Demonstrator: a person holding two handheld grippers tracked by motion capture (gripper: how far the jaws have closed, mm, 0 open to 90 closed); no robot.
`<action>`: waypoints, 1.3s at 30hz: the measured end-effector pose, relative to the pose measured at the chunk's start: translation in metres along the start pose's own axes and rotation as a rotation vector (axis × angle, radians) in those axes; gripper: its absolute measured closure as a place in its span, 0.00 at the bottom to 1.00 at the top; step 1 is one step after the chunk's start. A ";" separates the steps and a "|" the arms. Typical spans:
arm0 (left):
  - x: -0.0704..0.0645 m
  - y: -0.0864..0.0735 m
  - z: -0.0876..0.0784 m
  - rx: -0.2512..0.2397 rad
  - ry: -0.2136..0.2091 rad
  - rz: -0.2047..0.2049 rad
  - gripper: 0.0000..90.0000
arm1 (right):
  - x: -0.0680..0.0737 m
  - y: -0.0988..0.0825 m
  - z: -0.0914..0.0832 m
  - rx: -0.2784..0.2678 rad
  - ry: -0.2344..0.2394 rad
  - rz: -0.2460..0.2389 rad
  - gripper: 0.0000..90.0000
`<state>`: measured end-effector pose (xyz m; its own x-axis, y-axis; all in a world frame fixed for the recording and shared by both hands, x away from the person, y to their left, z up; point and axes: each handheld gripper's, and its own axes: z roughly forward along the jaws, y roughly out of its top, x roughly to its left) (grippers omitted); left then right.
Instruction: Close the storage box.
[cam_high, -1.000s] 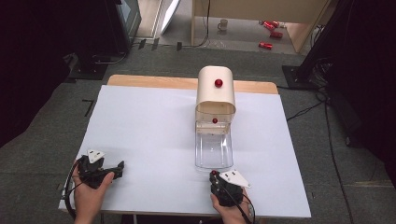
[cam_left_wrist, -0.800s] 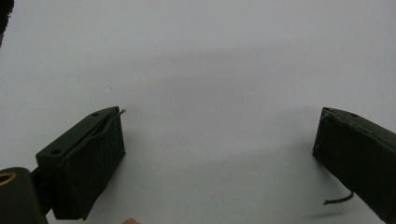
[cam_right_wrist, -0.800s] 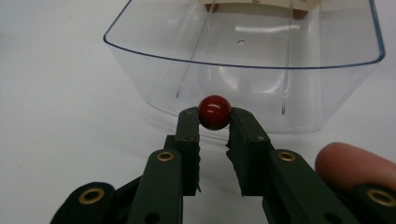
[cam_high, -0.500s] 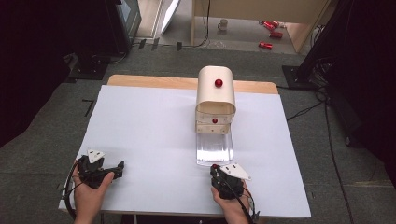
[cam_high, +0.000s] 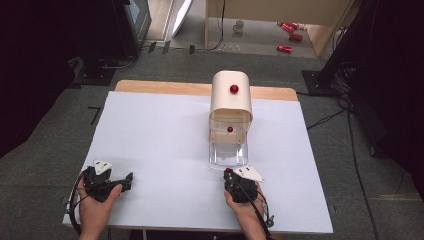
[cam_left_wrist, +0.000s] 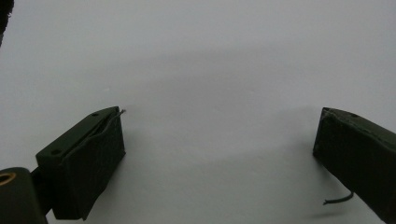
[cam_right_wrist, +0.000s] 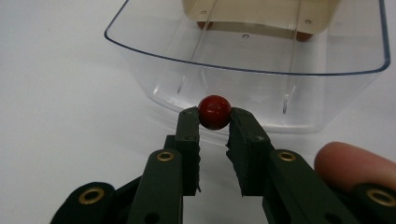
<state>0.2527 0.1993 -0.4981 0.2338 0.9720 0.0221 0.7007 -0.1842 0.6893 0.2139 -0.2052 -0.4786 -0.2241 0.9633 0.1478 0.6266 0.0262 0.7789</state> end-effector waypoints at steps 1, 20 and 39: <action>0.000 0.000 0.000 0.000 0.000 0.000 0.02 | 0.000 0.001 0.001 -0.003 0.000 -0.004 0.84; 0.000 0.000 0.000 0.000 0.000 0.000 0.02 | -0.005 0.032 0.023 -0.021 -0.027 -0.019 0.84; 0.000 0.000 0.000 0.000 0.000 0.000 0.02 | -0.011 0.049 0.044 -0.025 -0.050 -0.014 0.84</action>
<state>0.2527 0.1993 -0.4981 0.2334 0.9721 0.0219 0.7008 -0.1838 0.6893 0.2800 -0.2028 -0.4687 -0.1943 0.9751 0.1067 0.6050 0.0336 0.7955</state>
